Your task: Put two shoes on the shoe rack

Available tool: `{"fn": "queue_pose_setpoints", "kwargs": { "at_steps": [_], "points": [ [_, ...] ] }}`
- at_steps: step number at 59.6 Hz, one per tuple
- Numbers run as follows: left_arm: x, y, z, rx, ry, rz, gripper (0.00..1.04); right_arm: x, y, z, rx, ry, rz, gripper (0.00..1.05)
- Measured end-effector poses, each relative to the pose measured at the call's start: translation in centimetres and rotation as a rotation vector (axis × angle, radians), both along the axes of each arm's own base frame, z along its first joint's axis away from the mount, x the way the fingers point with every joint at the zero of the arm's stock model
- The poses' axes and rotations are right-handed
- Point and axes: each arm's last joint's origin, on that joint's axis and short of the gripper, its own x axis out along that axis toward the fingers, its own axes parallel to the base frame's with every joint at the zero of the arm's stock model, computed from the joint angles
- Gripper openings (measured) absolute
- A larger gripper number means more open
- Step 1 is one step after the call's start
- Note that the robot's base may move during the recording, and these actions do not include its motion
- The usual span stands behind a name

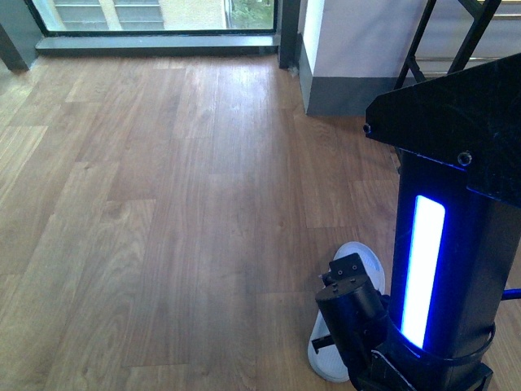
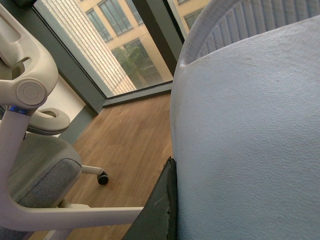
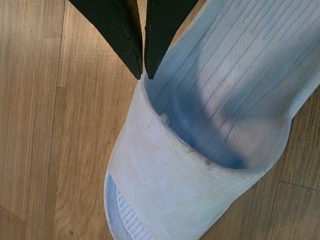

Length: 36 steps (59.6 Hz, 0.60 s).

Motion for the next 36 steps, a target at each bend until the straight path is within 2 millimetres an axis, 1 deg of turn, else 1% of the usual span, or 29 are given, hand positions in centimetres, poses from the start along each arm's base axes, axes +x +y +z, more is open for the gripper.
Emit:
{"fn": "queue_pose_setpoints", "kwargs": {
  "at_steps": [6, 11, 14, 16, 27, 32, 34, 36],
  "points": [
    [0.0, 0.0, 0.0, 0.000, 0.000, 0.000, 0.02, 0.2, 0.2, 0.6, 0.025, -0.002, 0.001, 0.01],
    [0.0, 0.0, 0.0, 0.000, 0.000, 0.000, 0.02, 0.4, 0.5, 1.2, 0.081, 0.012, 0.002, 0.02],
    [0.0, 0.0, 0.0, 0.000, 0.000, 0.000, 0.02, 0.4, 0.8, 1.4, 0.110, 0.023, 0.001, 0.12],
    [0.0, 0.0, 0.0, 0.000, 0.000, 0.000, 0.02, 0.4, 1.0, 1.6, 0.123, 0.026, 0.002, 0.21],
    [0.0, 0.0, 0.0, 0.000, 0.000, 0.000, 0.02, 0.4, 1.1, 1.7, 0.134, 0.024, -0.007, 0.47],
    [0.0, 0.0, 0.0, 0.000, 0.000, 0.000, 0.02, 0.4, 1.1, 1.7, 0.137, 0.030, -0.002, 0.65],
    [0.0, 0.0, 0.0, 0.000, 0.000, 0.000, 0.02, 0.4, 1.1, 1.7, 0.136, 0.030, 0.001, 0.74],
    [0.0, 0.0, 0.0, 0.000, 0.000, 0.000, 0.02, 0.4, 1.1, 1.7, 0.140, 0.028, 0.002, 0.79]
  ]
}}
